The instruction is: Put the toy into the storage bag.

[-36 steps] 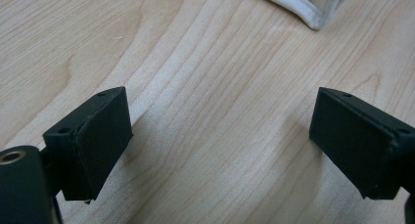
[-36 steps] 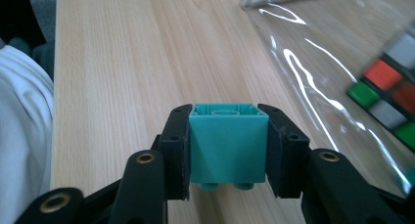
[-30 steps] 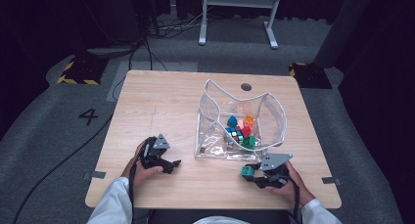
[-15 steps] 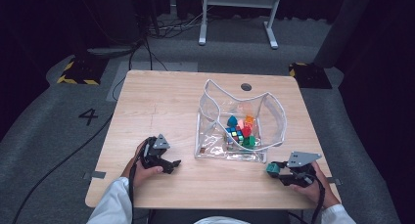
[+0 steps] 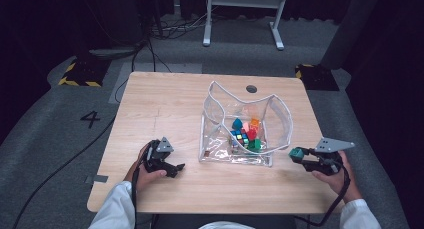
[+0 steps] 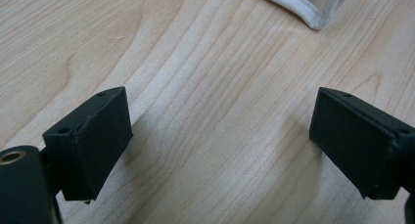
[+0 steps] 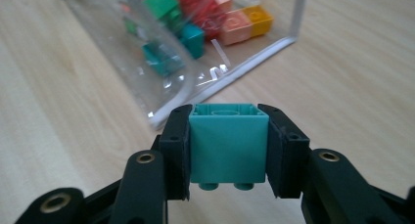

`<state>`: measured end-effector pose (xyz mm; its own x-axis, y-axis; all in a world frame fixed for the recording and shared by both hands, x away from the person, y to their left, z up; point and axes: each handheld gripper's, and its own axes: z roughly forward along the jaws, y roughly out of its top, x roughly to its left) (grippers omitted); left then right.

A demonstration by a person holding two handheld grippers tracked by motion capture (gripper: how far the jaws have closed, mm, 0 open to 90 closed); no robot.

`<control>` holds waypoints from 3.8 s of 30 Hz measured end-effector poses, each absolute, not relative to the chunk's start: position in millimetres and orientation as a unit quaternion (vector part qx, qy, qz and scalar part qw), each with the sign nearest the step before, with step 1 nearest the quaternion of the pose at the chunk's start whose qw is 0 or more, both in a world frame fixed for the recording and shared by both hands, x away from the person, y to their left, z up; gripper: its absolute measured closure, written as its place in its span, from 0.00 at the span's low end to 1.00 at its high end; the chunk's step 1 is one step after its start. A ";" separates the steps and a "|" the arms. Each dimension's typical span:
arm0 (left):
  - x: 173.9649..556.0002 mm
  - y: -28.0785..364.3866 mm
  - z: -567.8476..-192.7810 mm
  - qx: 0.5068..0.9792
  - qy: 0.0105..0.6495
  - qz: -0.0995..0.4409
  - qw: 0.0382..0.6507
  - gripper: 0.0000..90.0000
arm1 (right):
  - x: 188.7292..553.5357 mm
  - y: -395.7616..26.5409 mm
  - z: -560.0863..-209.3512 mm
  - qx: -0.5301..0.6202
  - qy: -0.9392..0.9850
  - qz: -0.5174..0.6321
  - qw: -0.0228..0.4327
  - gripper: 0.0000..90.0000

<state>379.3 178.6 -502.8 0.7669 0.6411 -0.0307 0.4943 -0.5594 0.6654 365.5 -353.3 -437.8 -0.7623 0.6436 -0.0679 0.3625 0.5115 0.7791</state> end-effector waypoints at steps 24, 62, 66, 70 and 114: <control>380.4 178.1 -502.8 0.877 0.321 0.110 0.341 0.09 | 416.2 -354.0 -344.9 0.303 0.805 0.446 0.246 0.66; 380.4 178.1 -502.9 0.877 0.321 0.110 0.341 0.09 | 431.5 -240.2 -308.9 0.165 0.858 0.443 0.201 0.66; 380.2 178.0 -503.0 0.876 0.323 0.109 0.342 0.09 | 434.8 -222.7 -311.0 0.154 0.872 0.421 0.195 0.66; 380.4 178.1 -502.9 0.877 0.321 0.110 0.341 0.09 | 440.4 -209.0 -314.5 0.138 0.885 0.406 0.182 0.66; 380.4 178.1 -503.0 0.877 0.321 0.111 0.341 0.09 | 459.8 -243.4 -344.7 0.180 0.948 0.208 0.159 0.65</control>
